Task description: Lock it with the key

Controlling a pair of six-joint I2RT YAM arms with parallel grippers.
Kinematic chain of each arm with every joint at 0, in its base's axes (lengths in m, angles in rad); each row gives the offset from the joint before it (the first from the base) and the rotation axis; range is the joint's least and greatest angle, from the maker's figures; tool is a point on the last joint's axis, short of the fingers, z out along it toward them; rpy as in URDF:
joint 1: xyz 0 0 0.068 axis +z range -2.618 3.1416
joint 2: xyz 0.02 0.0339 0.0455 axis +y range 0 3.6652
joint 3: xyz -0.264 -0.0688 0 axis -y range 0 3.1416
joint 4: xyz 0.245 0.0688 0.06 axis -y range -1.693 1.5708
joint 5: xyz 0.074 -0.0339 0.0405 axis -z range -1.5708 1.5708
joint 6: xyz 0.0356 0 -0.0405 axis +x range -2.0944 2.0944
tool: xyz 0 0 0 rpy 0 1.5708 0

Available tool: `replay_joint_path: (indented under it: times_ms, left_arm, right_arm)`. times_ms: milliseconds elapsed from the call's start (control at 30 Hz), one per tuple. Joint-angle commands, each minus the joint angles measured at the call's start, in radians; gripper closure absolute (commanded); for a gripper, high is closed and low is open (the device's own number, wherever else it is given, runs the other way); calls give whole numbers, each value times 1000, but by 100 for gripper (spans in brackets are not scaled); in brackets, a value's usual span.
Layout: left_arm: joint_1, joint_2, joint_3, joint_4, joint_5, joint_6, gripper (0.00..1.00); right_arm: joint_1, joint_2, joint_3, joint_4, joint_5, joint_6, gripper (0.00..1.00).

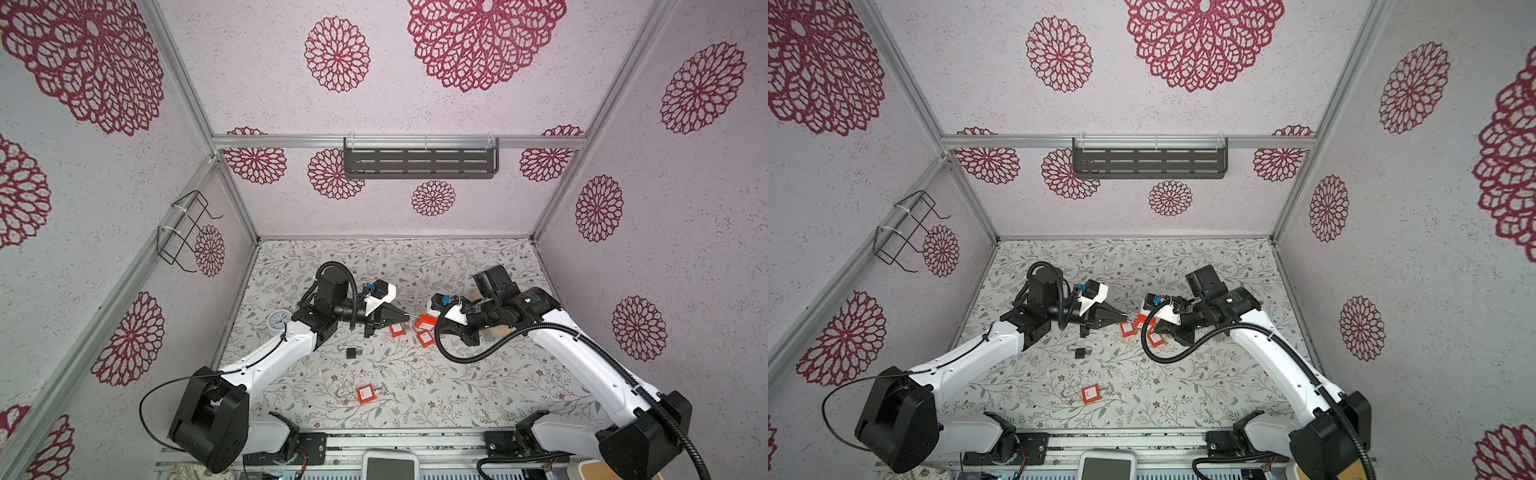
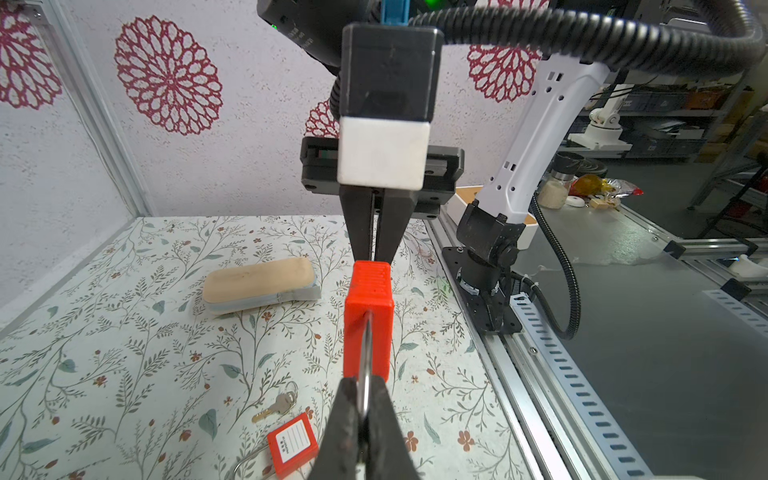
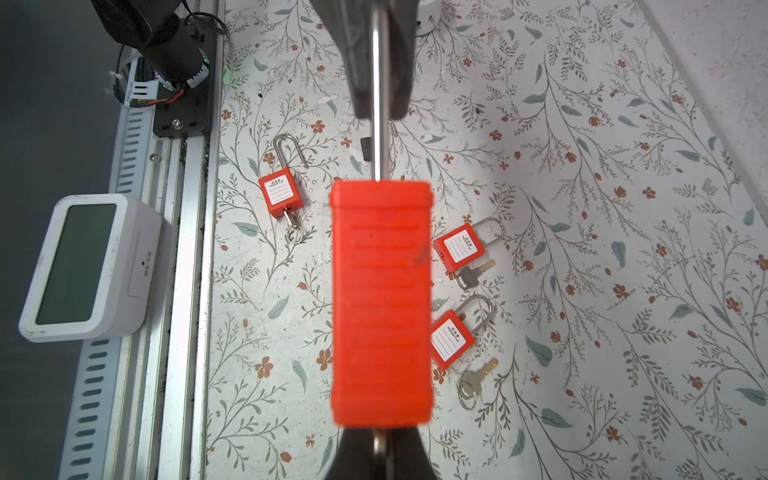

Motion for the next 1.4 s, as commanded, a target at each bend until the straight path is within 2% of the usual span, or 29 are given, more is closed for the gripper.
replay_joint_path:
  times_ms: [0, 533, 700, 1000, 1133, 1267, 1367]
  left_arm:
    - [34, -45, 1, -22, 13, 39, 100]
    - [37, -91, 5, -109, -34, 165, 100]
    - [37, -76, 35, -193, -34, 236, 100]
    - [47, -33, 69, -229, 2, 218, 100]
    - [46, -14, 81, -256, 18, 221, 100]
    - [45, -8, 87, -261, 24, 215, 100]
    - [45, -3, 92, -261, 34, 211, 100]
  right_arm:
    - [-12, -38, -11, -21, -8, 30, 100]
    - [-14, 38, 8, -81, -97, 51, 100]
    - [-13, 54, 12, -85, -111, 58, 100]
    - [-14, 52, 18, -59, -78, 80, 100]
    - [-14, 30, 10, -26, -47, 84, 82]
    - [-12, 2, 2, -4, -40, 85, 59]
    - [-12, -23, -10, -2, -34, 100, 50]
